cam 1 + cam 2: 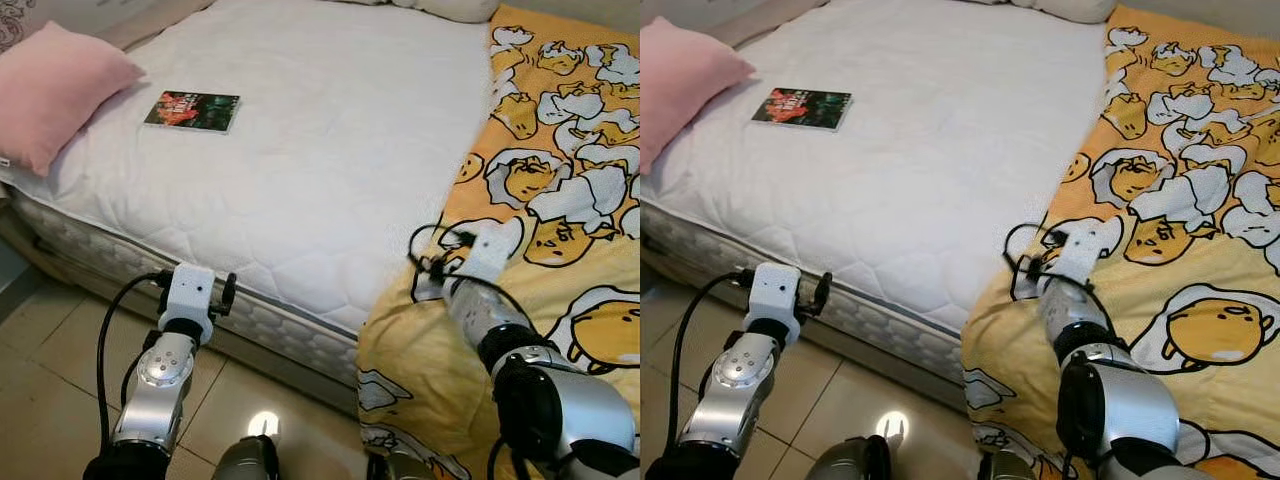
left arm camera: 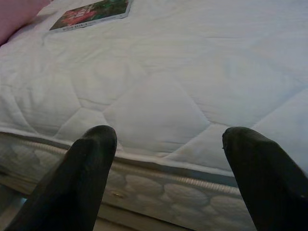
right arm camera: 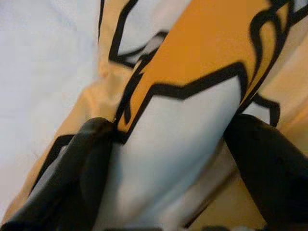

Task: Clean up the room

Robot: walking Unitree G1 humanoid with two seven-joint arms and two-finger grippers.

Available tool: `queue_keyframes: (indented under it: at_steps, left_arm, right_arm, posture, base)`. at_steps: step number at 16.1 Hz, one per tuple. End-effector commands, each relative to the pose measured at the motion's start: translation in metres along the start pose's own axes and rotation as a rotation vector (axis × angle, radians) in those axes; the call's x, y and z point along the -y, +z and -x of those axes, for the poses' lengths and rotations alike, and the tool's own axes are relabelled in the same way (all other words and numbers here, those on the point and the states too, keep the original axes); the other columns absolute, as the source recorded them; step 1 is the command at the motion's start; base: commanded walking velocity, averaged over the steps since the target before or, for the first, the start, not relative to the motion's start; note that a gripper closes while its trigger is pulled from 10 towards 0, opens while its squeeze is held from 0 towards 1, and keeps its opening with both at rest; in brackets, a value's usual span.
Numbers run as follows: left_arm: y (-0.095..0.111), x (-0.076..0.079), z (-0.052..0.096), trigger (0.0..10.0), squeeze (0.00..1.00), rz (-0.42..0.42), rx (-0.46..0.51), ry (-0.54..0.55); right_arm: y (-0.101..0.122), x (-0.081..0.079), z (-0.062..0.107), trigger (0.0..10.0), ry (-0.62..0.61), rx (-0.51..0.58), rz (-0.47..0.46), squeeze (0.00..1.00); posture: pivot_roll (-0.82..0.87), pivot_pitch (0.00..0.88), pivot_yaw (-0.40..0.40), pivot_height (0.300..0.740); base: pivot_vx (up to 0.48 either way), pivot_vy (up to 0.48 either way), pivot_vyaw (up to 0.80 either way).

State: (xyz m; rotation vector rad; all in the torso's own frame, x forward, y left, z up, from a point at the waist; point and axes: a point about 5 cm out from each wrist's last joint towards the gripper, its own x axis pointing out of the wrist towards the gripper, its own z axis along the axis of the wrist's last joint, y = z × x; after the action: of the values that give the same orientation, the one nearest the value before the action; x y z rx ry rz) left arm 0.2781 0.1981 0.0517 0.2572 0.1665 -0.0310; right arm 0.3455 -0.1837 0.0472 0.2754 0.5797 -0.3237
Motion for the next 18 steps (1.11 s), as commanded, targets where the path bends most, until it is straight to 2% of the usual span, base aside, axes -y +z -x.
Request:
queue_keyframes:
  at_steps: [1,4,6,8,10,12,14,16,17,18]
  left_arm:
    - [0.002,0.002,-0.001,10.0,0.0,-0.003,0.004,-0.003]
    - [0.002,0.004,0.0,10.0,0.0,-0.001,0.002,-0.005]
    - [0.003,0.004,-0.002,10.0,0.0,-0.001,0.003,-0.006]
    - [0.006,0.005,-0.005,10.0,0.0,0.0,0.009,-0.007]
    - [0.007,0.008,-0.007,10.0,0.0,0.004,0.012,-0.01]
    - [0.007,0.012,-0.009,10.0,0.0,0.012,0.012,-0.018]
    - [0.007,0.015,-0.01,10.0,0.0,0.018,0.009,-0.022]
    - [0.008,0.017,-0.012,10.0,0.0,0.018,0.013,-0.033]
    - [0.008,0.018,-0.013,10.0,0.0,0.018,0.014,-0.033]
    - [0.008,0.017,-0.013,10.0,0.0,0.019,0.015,-0.031]
  right_arm:
    - [-0.02,0.007,0.0,0.0,-0.008,-0.07,0.038,0.0]
    - [-0.024,0.011,0.001,0.0,-0.019,-0.076,0.04,0.0]
    - [-0.017,0.006,0.0,0.0,0.017,-0.03,0.102,0.0]
    - [-0.008,-0.002,0.001,0.0,0.062,0.021,0.212,0.0]
    - [-0.009,-0.005,0.001,0.0,0.091,0.042,0.279,0.0]
    - [-0.027,-0.009,0.003,0.0,0.147,0.008,0.333,0.0]
    - [-0.044,-0.004,0.005,0.0,0.146,-0.039,0.392,0.0]
    - [-0.045,-0.005,0.005,0.0,0.175,-0.045,0.37,0.02]
    - [-0.046,-0.006,0.006,0.0,0.181,-0.052,0.401,0.42]
    - [-0.05,-0.006,0.006,0.0,0.19,-0.069,0.44,0.44]
  posture:
    - [0.11,0.15,-0.025,0.74]
    - [0.11,0.148,-0.023,0.74]
    - [0.11,0.145,-0.02,0.74]
    - [0.1,0.142,-0.023,0.74]
    - [0.08,0.137,-0.026,0.74]
    - [0.06,0.132,-0.032,0.74]
    - [0.05,0.131,-0.029,0.74]
    - [0.05,0.128,-0.029,0.74]
    - [0.05,0.127,-0.03,0.74]
    - [0.05,0.126,-0.031,0.74]
  base:
    - [0.0,0.0,0.0]
    - [0.0,0.0,0.0]
    - [0.0,0.0,0.0]
    - [0.0,0.0,0.0]
    - [0.0,0.0,0.0]
    - [0.0,0.0,0.0]
    - [0.0,0.0,0.0]
    - [0.0,0.0,0.0]
    - [0.0,0.0,0.0]
    - [0.0,0.0,0.0]
